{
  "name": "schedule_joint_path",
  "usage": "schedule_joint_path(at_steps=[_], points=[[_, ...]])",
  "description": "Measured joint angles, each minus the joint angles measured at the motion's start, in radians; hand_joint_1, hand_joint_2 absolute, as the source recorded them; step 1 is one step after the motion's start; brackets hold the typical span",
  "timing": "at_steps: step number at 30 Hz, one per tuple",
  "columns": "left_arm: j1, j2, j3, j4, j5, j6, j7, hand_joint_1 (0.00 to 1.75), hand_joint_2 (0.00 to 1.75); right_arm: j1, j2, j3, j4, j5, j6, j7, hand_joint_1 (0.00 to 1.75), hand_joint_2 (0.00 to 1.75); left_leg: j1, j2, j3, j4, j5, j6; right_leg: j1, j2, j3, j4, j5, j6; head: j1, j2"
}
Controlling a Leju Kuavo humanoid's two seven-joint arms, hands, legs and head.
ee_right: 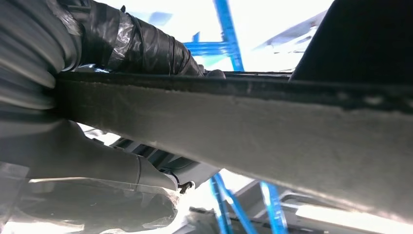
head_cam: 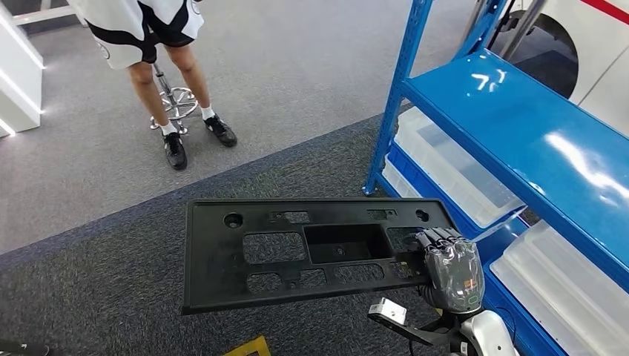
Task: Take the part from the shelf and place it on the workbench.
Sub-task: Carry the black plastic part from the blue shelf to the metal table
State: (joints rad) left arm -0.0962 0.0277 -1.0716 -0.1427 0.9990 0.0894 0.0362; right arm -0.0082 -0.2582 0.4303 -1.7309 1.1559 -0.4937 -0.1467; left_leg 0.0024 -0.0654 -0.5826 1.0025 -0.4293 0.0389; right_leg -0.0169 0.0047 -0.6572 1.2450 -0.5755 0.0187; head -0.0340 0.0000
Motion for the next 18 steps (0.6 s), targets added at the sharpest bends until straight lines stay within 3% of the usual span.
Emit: schedule_joint_path(at_steps=[2,4,6,7,8,10,11,13,14,15,16,18], points=[[0.0,-0.002,-0.002,0.0,0.001,0.0,0.0,0.0,1.75,0.001,-0.001,-0.002,-0.002,-0.002,0.003,-0.001,1.75,1.75,0.003,-0.028,-0.007,0.018,-0.007,-0.011,-0.01,0.046,0.056,-0.127,0.062,0.005,0.0,0.0],[-0.001,-0.003,-0.004,0.0,0.002,0.0,0.0,0.0,1.75,0.005,-0.002,-0.004,-0.006,-0.003,0.005,-0.002,1.75,1.75,0.003,-0.053,-0.021,0.032,-0.011,-0.023,-0.013,0.078,0.079,-0.184,0.076,0.003,0.0,0.0],[0.003,-0.003,-0.007,0.0,0.004,-0.001,0.0,0.0,1.75,0.009,-0.002,-0.005,-0.009,-0.004,0.006,-0.003,1.75,1.75,0.006,-0.074,-0.031,0.033,-0.007,-0.034,-0.009,0.059,0.077,-0.185,0.077,-0.007,-0.001,0.0],[0.005,-0.004,-0.009,0.0,0.004,-0.001,0.0,0.0,1.75,0.009,-0.002,-0.006,-0.01,-0.004,0.006,-0.003,1.75,1.75,0.007,-0.064,-0.035,0.038,-0.009,-0.038,-0.008,0.047,0.079,-0.188,0.079,-0.014,-0.001,0.0],[0.006,-0.005,-0.01,0.0,0.004,-0.001,0.0,0.0,1.75,0.009,-0.002,-0.007,-0.012,-0.004,0.006,-0.003,1.75,1.75,0.006,-0.04,-0.043,0.055,-0.02,-0.043,-0.008,0.034,0.081,-0.191,0.08,-0.022,-0.001,0.0],[0.003,-0.006,-0.012,0.0,0.004,-0.001,0.0,0.0,1.75,0.01,-0.002,-0.007,-0.018,-0.007,0.006,-0.003,1.75,1.75,0.005,0.029,-0.085,0.146,-0.074,-0.05,-0.005,0.005,0.084,-0.196,0.081,-0.033,-0.002,0.0],[0.0,-0.007,-0.013,0.0,0.004,0.0,0.0,0.0,1.75,0.011,-0.002,-0.007,-0.021,-0.008,0.006,-0.003,1.75,1.75,0.006,0.05,-0.118,0.214,-0.108,-0.054,-0.002,-0.01,0.084,-0.196,0.081,-0.036,-0.003,0.0],[0.0,-0.007,-0.014,0.0,0.004,0.0,0.0,0.0,1.75,0.012,-0.002,-0.007,-0.022,-0.009,0.006,-0.003,1.75,1.75,0.008,0.06,-0.167,0.315,-0.143,-0.055,0.003,-0.039,0.084,-0.196,0.079,-0.038,-0.003,0.0],[0.001,-0.008,-0.014,0.0,0.004,0.0,0.0,0.0,1.75,0.012,-0.002,-0.007,-0.022,-0.009,0.006,-0.003,1.75,1.75,0.008,0.061,-0.165,0.315,-0.133,-0.053,0.005,-0.053,0.085,-0.196,0.077,-0.039,-0.003,0.0],[0.002,-0.008,-0.014,0.0,0.004,0.0,0.0,0.0,1.75,0.013,-0.002,-0.007,-0.023,-0.009,0.006,-0.003,1.75,1.75,0.006,0.065,-0.142,0.273,-0.105,-0.048,0.008,-0.067,0.087,-0.196,0.075,-0.039,-0.003,0.0],[0.003,-0.008,-0.015,0.0,0.004,0.0,0.0,0.0,1.75,0.013,-0.002,-0.007,-0.024,-0.009,0.006,-0.003,1.75,1.75,0.002,0.079,-0.103,0.201,-0.07,-0.04,0.01,-0.08,0.089,-0.196,0.073,-0.039,-0.003,0.0],[0.001,-0.006,-0.015,0.0,0.004,0.0,0.0,0.0,1.75,0.013,-0.002,-0.008,-0.027,-0.01,0.006,-0.003,1.75,1.75,-0.013,0.122,-0.035,0.072,-0.03,-0.022,0.013,-0.103,0.095,-0.198,0.069,-0.035,-0.003,0.0]])
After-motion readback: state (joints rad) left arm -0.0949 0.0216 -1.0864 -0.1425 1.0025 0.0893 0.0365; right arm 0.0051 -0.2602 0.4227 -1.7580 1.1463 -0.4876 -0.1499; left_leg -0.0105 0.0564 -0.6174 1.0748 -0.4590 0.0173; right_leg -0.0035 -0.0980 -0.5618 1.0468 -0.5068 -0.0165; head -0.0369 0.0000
